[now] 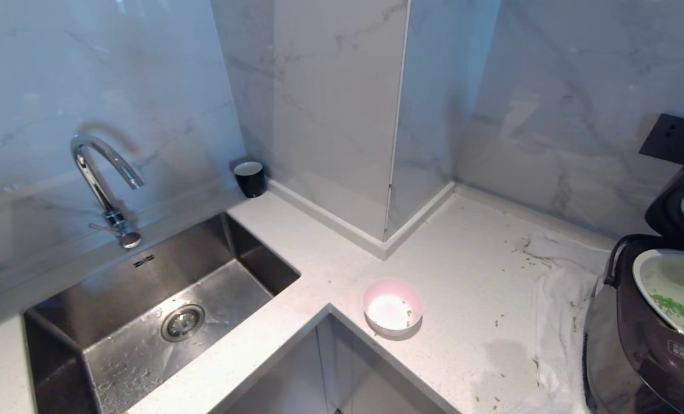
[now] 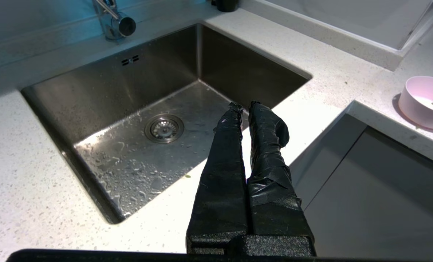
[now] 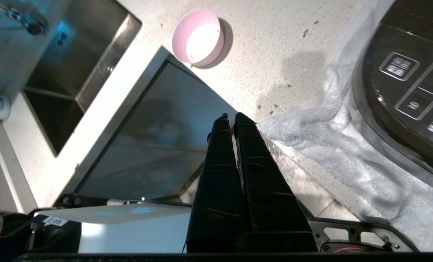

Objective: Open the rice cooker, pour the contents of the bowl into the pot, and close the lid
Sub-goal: Turn on the tap

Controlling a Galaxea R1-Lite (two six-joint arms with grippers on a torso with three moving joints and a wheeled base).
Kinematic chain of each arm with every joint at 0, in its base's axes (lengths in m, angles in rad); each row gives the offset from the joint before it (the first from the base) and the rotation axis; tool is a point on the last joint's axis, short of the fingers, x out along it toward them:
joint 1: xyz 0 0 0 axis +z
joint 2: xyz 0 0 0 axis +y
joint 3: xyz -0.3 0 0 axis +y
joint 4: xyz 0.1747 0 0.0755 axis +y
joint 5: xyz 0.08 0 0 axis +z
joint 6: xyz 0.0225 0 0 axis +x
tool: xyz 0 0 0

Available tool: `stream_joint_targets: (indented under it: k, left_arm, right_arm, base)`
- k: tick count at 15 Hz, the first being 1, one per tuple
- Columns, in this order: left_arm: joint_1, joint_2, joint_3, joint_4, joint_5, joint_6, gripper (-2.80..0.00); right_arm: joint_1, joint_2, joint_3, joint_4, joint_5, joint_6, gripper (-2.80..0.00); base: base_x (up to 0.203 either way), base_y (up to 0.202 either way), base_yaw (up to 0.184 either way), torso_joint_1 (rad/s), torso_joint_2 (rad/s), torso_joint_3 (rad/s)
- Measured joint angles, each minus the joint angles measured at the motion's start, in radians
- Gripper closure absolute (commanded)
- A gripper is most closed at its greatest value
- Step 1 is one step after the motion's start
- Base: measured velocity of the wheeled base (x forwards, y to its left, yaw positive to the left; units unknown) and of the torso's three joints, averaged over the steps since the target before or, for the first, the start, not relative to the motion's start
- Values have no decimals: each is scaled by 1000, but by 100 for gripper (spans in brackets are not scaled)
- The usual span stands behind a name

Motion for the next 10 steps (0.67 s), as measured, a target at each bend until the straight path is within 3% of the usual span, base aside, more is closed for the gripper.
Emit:
stream_joint_targets:
  k: [10]
  left_arm:
    - [0,0,0,-1,0,0,0]
  right_arm:
    - [-77,-251,94,3,-46,-19,0]
  base:
    - [0,0,0,0,0,0]
